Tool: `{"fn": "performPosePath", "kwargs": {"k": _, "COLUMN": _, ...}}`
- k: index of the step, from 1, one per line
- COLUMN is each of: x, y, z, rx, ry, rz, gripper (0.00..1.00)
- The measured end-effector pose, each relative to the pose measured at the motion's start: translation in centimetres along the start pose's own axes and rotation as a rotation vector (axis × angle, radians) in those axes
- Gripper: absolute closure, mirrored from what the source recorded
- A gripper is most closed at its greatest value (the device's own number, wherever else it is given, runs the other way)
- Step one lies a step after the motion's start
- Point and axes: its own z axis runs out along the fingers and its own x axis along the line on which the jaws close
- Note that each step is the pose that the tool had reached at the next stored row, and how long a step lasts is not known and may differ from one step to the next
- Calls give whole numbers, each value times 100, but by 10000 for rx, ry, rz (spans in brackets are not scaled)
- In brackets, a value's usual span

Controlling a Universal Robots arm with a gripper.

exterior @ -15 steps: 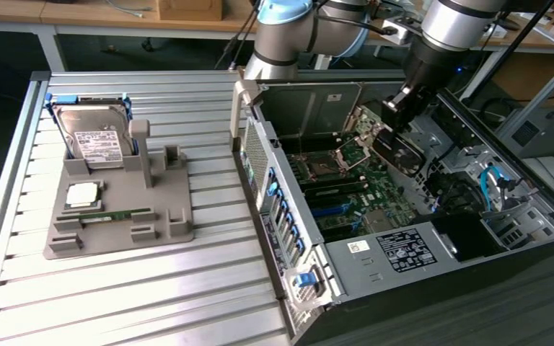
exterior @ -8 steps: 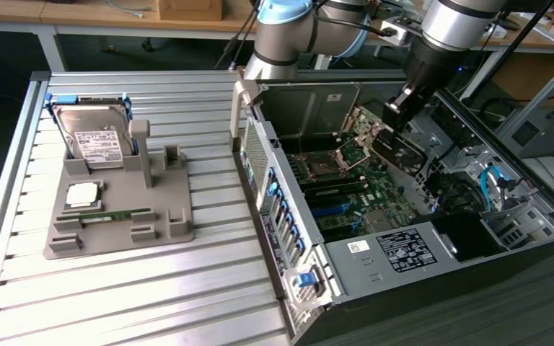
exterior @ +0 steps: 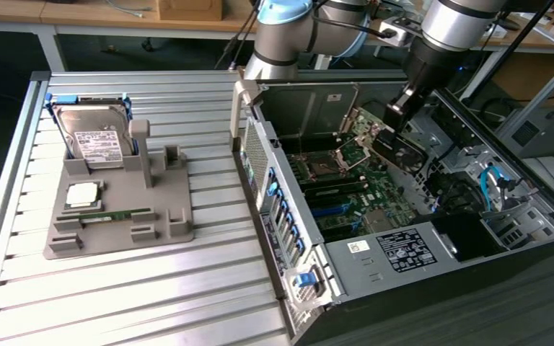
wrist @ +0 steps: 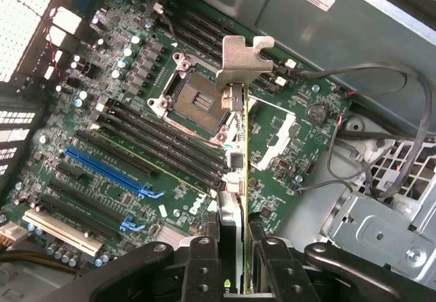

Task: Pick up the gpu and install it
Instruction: 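Insert the gpu into the slot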

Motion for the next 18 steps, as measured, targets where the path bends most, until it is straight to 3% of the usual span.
{"fn": "performPosePath", "kwargs": {"k": 18, "x": 0, "y": 0, "z": 1, "rx": -36, "ry": -9, "rz": -1394, "gripper": 73}}
